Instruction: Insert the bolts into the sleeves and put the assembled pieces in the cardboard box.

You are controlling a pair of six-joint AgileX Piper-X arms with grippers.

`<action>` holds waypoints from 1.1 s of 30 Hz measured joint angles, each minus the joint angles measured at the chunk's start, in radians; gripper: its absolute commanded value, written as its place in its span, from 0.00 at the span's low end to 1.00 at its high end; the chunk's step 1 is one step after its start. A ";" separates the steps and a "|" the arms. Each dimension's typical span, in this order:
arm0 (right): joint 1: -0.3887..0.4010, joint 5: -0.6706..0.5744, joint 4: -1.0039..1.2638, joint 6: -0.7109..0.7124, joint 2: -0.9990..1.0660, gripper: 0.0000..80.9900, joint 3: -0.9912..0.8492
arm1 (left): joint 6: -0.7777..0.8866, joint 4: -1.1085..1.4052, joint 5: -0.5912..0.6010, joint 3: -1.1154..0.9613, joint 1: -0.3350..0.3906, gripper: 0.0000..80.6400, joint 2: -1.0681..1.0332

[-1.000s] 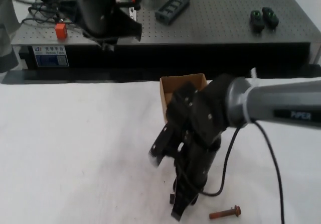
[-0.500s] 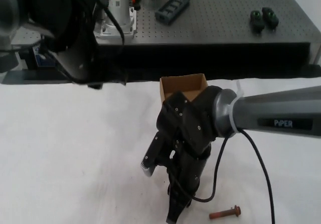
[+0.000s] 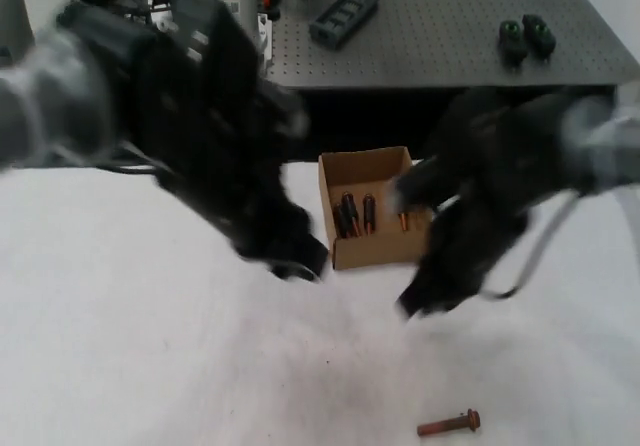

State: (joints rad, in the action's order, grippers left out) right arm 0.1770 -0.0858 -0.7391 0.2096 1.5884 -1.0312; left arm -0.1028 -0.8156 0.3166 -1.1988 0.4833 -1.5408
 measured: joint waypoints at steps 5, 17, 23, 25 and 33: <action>-0.186 -0.073 -0.052 -0.034 -0.273 0.06 0.185 | -0.080 0.144 0.041 -0.017 0.158 0.42 -0.103; -0.276 -0.134 -0.077 -0.085 -0.476 0.06 0.383 | -0.325 0.079 -0.090 -0.366 0.438 0.42 -0.522; -0.276 -0.141 -0.083 -0.085 -0.477 0.06 0.388 | -0.447 -0.006 -0.176 -0.429 0.495 0.42 -0.609; -0.276 -0.141 -0.083 -0.093 -0.480 0.06 0.388 | -0.455 -0.006 -0.173 -0.429 0.496 0.42 -0.621; -0.276 -0.143 -0.083 -0.100 -0.479 0.06 0.388 | -0.457 0.007 -0.155 -0.431 0.509 0.29 -0.626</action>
State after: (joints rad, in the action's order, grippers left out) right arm -0.0987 -0.2286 -0.8223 0.1098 1.1090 -0.6428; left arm -0.5599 -0.8085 0.1618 -1.6301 0.9920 -2.1673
